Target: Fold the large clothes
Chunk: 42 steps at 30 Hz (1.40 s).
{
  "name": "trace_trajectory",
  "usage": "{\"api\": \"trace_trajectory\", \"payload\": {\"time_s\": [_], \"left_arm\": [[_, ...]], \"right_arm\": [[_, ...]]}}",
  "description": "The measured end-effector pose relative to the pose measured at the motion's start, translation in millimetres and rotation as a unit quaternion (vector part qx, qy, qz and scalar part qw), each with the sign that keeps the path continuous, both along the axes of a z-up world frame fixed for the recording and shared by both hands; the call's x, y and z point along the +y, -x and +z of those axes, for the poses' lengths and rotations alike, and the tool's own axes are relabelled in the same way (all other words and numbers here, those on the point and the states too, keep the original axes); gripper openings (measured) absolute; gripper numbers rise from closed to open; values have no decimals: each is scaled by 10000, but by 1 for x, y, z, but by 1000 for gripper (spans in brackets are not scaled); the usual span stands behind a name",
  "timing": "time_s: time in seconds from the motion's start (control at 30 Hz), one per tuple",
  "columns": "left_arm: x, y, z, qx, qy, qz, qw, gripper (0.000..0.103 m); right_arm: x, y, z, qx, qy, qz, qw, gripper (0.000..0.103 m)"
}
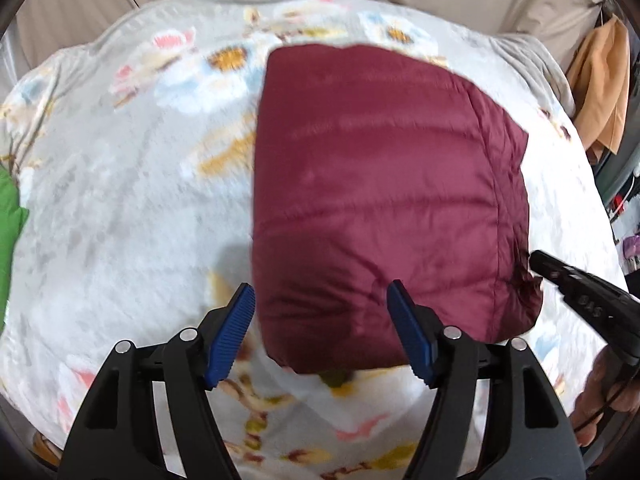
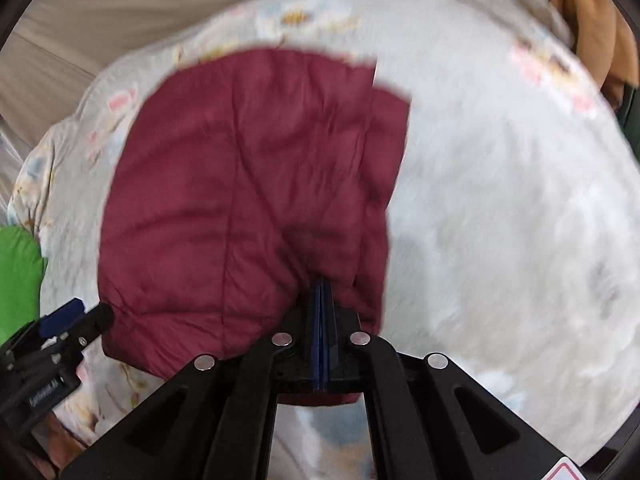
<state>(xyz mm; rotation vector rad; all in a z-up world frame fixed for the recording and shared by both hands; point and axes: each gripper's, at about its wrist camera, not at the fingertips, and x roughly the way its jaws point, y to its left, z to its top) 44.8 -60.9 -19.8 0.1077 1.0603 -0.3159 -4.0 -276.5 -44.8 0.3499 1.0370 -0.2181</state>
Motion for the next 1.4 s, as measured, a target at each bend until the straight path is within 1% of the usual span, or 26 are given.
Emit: {"api": "trace_trajectory", "payload": {"time_s": [0.13,0.2,0.23,0.27,0.3,0.33,0.37,0.4,0.47,0.53,0.6,0.7,0.73,0.8,0.87,0.9,0.93,0.97,1.0,1.07,1.13,1.17,1.23,1.27,1.3,1.4], "left_arm": [[3,-5,8,-158,-7,51,9999,70],[5,-11,1,-50,4,85,10000,72],[11,-17,-2,84,239,125,9996,73],[20,-20,-3,229,644,169,9975,78],[33,-28,-6,412,1263,253,9908,82],[43,-36,-11,562,1692,380,9832,88],[51,-44,-16,688,1993,512,9762,89],[59,-55,-26,837,2229,638,9691,90],[62,-72,-44,1022,2322,785,9641,90],[59,-80,-60,1236,2551,709,9564,90],[53,-86,-78,1522,2879,647,9433,92],[44,-89,-96,1736,3135,605,9316,94],[42,-89,-99,1782,3199,624,9284,94],[39,-87,-95,1731,3198,629,9294,87],[35,-81,-84,1631,3098,580,9349,69],[31,-80,-77,1596,3058,511,9372,63],[28,-77,-67,1516,3004,424,9407,54],[24,-73,-54,1399,2933,293,9453,48],[21,-68,-39,1265,2919,164,9479,45],[14,-59,-5,952,2823,-81,9546,41],[8,-48,27,649,2772,-309,9581,39],[7,-43,44,500,2796,-408,9579,38],[12,-31,85,66,2977,-584,9529,38],[20,-29,98,-101,3022,-636,9511,38],[28,-22,121,-416,3074,-723,9479,38],[59,-17,162,-984,3076,-807,9430,38]], "right_arm": [[-12,1,18,-246,2,-146,9996,5],[-3,-1,17,-245,213,-63,9995,5],[-4,-4,14,-215,215,-11,9995,7],[-7,-6,7,-109,56,8,9999,16],[-10,-7,4,-92,-149,-23,9998,25],[-11,-3,4,-133,-376,-87,9992,53],[-20,1,-1,-257,-652,-196,9973,65],[-21,1,-5,-294,-747,-253,9965,65],[-30,-2,-17,-227,-1011,-302,9942,65],[-39,-8,-38,-136,-1792,-295,9833,66],[-41,-14,-54,-82,-2315,-317,9723,70],[-38,-22,-73,-41,-2548,-411,9661,78],[-38,-24,-80,-38,-2727,-469,9610,80],[-38,-29,-87,-107,-2959,-505,9538,76],[-34,-33,-88,-185,-3213,-406,9459,51],[-34,-31,-88,-199,-3295,-409,9430,44],[-33,-31,-84,-241,-3312,-384,9425,31],[-30,-31,-77,-294,-3233,-337,9452,24],[-26,-28,-62,-392,-3034,-238,9517,23],[-18,-21,-34,-653,-2833,-69,9568,19],[-7,-10,10,-1043,-2524,167,9618,19],[-3,-5,25,-1175,-2400,240,9633,18],[7,4,67,-1573,-2101,437,9639,18],[12,8,84,-1735,-1971,522,9635,18],[20,10,104,-1944,-1807,651,9619,18],[40,4,149,-2430,-1716,1012,9493,18]]}}
